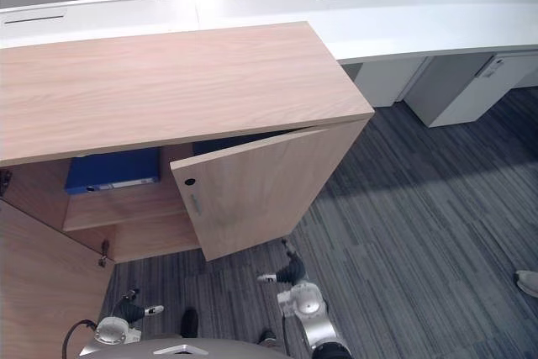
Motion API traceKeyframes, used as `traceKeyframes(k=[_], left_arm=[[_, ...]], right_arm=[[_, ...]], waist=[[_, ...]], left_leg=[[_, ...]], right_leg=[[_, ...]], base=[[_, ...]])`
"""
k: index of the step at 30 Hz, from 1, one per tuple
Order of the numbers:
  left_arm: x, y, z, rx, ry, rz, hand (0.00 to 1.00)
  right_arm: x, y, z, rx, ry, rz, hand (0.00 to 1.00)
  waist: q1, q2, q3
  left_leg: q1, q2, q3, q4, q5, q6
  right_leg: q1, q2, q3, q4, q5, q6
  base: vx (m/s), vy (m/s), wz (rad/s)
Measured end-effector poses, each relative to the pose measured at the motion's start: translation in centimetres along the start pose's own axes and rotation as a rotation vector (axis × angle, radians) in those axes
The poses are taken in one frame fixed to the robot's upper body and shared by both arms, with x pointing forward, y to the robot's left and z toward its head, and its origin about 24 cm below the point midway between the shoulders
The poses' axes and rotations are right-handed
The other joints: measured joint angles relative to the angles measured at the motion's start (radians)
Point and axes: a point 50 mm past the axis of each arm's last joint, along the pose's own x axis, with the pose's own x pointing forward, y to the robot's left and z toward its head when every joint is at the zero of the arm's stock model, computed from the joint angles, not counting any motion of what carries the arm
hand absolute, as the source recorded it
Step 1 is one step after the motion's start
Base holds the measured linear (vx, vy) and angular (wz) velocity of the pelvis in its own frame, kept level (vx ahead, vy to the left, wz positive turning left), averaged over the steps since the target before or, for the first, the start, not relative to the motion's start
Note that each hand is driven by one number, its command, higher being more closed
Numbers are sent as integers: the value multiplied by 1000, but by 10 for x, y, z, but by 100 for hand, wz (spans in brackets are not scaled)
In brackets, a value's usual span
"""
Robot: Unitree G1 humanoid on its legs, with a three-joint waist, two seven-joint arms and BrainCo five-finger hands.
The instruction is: Walk over to the cabinet, pick up the folder, carry it to the office cabinet, place the folder inside the office cabinet, then close the office cabinet door
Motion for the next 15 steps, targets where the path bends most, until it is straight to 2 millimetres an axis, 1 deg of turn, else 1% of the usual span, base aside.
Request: traceKeyframes(k=[2,6,7,9,12,14,15], left_arm=[[0,0,0,-1,1,0,0],[0,0,-2,-5,6,1,0],[0,0,-2,-17,9,1,0],[-1,0,-3,-23,12,3,0],[-1,1,-4,-28,14,7,0],[-1,2,-4,-37,14,8,0],[-1,2,-3,-47,15,9,0]], right_arm=[[-6,0,-21,11,83,-6,0],[-11,-2,-41,27,180,-19,0],[-14,-2,-46,30,199,-23,0],[-16,-1,-51,34,222,-20,0],[-16,-3,-54,53,243,-38,0],[-15,-4,-54,64,253,-48,0],[-16,-5,-56,68,257,-52,0]], waist=[[0,-3,2],[-3,-4,3],[-3,-4,2],[-6,-6,4],[-9,-10,5],[-12,-11,7],[-17,-12,7]], left_leg=[[11,5,21,0,-4,-3],[27,8,55,0,-16,0],[30,9,70,0,-22,-2],[38,8,81,0,-30,-5],[41,5,92,0,-35,-1],[34,-2,74,0,-28,8],[20,-6,49,0,-22,10]], right_leg=[[0,1,18,5,-1,-1],[-3,2,55,10,-1,-1],[-3,1,66,12,-7,5],[-5,0,83,15,-11,3],[-14,-5,94,28,-18,6],[-38,-15,88,79,-36,9],[-64,-20,93,137,-63,3]], base=[[-48,-3,-21],[-46,2,-30],[-39,9,-30],[-16,11,-25],[4,7,-9],[35,1,19],[42,-1,65]])
